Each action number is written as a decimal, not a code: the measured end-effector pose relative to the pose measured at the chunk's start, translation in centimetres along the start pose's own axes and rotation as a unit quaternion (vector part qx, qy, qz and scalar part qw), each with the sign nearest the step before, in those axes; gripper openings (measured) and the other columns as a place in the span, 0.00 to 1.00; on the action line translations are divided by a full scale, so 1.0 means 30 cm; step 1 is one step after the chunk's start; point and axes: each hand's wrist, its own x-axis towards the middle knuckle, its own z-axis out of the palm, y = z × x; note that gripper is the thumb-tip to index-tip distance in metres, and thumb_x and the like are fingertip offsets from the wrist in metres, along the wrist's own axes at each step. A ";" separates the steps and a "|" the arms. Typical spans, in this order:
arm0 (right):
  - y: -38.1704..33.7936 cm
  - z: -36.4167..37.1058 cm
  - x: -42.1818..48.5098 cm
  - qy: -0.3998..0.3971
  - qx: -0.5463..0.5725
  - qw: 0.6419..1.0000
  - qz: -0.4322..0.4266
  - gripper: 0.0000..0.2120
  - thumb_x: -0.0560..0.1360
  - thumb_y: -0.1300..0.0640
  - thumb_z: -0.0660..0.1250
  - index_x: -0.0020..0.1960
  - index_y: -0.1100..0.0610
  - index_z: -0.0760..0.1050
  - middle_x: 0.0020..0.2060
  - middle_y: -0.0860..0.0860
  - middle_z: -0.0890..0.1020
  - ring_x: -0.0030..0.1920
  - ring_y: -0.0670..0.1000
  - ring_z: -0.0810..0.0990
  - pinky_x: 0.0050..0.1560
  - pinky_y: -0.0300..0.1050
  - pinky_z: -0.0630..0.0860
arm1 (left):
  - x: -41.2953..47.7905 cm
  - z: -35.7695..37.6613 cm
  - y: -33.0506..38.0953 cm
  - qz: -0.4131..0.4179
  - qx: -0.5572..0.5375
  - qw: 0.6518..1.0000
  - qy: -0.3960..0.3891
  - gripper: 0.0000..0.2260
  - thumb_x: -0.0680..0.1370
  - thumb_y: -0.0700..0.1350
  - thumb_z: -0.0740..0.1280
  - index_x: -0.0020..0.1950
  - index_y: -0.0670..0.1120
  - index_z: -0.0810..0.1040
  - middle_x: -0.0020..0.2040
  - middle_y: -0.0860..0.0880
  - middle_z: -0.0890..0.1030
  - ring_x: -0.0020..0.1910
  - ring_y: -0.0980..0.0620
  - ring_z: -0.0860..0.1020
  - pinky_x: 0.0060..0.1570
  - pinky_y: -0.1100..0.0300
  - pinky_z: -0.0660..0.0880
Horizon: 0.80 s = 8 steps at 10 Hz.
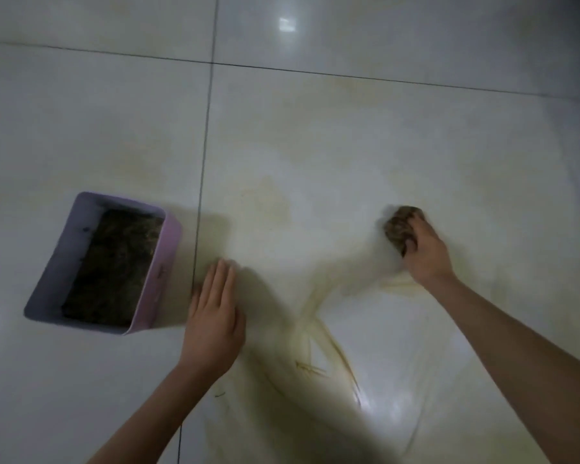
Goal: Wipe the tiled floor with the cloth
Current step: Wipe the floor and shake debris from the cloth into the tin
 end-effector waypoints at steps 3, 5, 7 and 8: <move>-0.383 0.270 -0.407 -0.013 0.012 0.986 -0.163 0.26 0.74 0.66 0.61 0.72 0.66 0.66 0.74 0.63 0.62 0.75 0.68 0.55 0.75 0.64 0.51 | 0.195 0.039 0.165 0.061 0.139 0.987 -0.060 0.29 0.77 0.45 0.43 0.78 0.40 0.48 0.79 0.41 0.44 0.78 0.45 0.40 0.75 0.49 0.38; -0.099 0.120 -0.285 -0.051 -0.006 0.963 -0.266 0.22 0.73 0.71 0.56 0.66 0.68 0.73 0.69 0.66 0.69 0.70 0.69 0.66 0.70 0.62 0.62 | 0.207 0.039 0.156 0.078 0.173 0.979 -0.080 0.25 0.82 0.44 0.52 0.79 0.43 0.52 0.80 0.46 0.46 0.78 0.49 0.43 0.76 0.53 0.44; 0.372 -0.135 -0.190 -0.062 -0.113 0.991 0.040 0.25 0.77 0.71 0.61 0.72 0.73 0.58 0.74 0.69 0.56 0.76 0.66 0.53 0.76 0.50 0.50 | 0.226 0.030 0.199 0.052 0.234 0.963 -0.119 0.26 0.81 0.45 0.50 0.79 0.44 0.47 0.80 0.46 0.42 0.78 0.48 0.42 0.75 0.54 0.46; 0.330 0.015 -0.177 -0.011 -0.069 0.997 0.017 0.32 0.77 0.68 0.63 0.76 0.67 0.53 0.76 0.60 0.49 0.77 0.64 0.48 0.77 0.55 0.46 | 0.232 0.029 0.241 0.028 0.252 0.958 -0.134 0.26 0.81 0.43 0.51 0.78 0.42 0.48 0.79 0.45 0.44 0.78 0.46 0.43 0.76 0.53 0.50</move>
